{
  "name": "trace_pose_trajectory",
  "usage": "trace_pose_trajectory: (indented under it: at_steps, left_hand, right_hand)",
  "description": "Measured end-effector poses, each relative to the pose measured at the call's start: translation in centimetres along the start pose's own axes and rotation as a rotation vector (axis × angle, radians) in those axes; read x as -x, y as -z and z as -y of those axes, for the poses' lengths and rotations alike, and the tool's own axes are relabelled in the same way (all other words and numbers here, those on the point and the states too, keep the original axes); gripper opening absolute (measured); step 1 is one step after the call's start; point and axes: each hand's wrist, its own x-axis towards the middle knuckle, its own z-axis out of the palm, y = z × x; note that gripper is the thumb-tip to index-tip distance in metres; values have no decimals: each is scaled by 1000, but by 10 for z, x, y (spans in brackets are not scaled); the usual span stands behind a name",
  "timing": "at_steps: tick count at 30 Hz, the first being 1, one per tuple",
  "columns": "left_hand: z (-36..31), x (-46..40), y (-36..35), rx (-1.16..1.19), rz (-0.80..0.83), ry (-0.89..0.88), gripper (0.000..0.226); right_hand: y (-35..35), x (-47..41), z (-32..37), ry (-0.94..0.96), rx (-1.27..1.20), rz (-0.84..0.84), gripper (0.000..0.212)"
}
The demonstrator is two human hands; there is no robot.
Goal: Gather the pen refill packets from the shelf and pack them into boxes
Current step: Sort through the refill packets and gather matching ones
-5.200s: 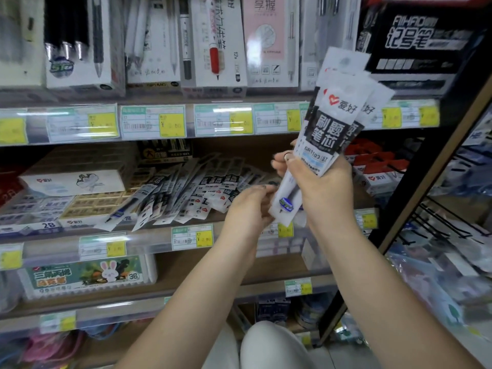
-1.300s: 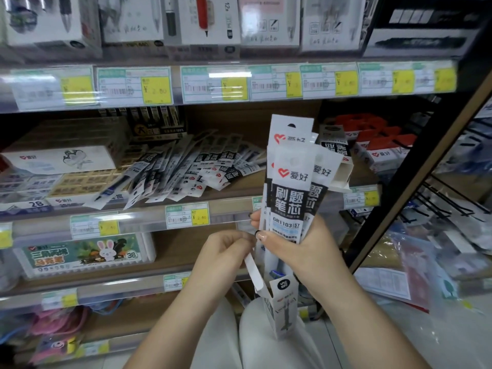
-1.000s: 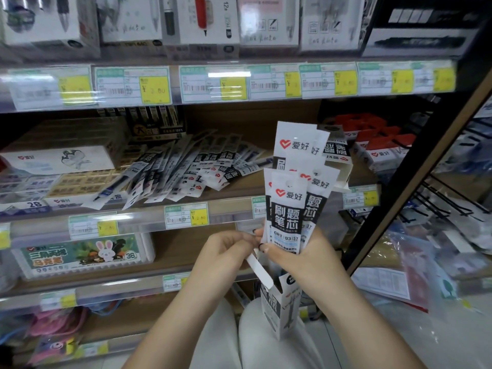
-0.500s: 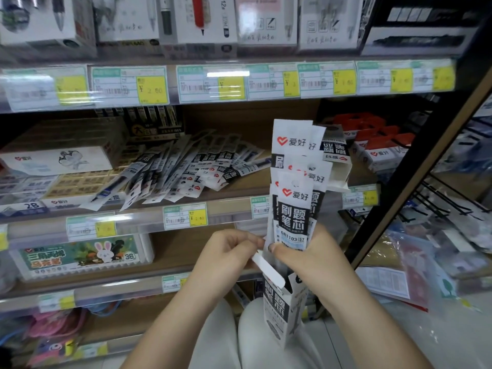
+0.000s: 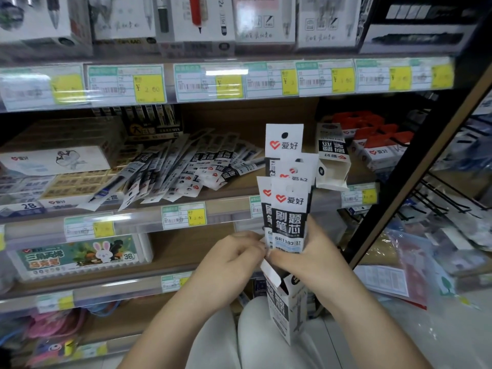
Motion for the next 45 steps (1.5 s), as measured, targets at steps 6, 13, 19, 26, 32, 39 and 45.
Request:
trace_pose_trajectory:
  at_steps: [6,13,19,26,32,39,45]
  left_hand:
    - [3,-1,0,10,21,30,75]
    - [5,1,-7,75,-32,134,72]
    - [-1,1,-7,124,2,127,51]
    - [0,0,-8,197,-29,99,49]
    - [0,-6,-1,246,-171,160,39]
    - [-1,-18,6,207,-256,277,28]
    - [9,-17,-1,269,-250,323,29]
  right_hand:
    - [4,3,0,40,-79,47,52]
    - [8,5,2,73,-125,71,55]
    - [14,4,2,75,-145,132,60]
    - [14,4,-2,151,-102,122,51]
    - [18,-2,0,177,-74,56,26]
    - [8,-9,-12,136,264,7,31]
    - [4,-7,-11,124,671,84,30]
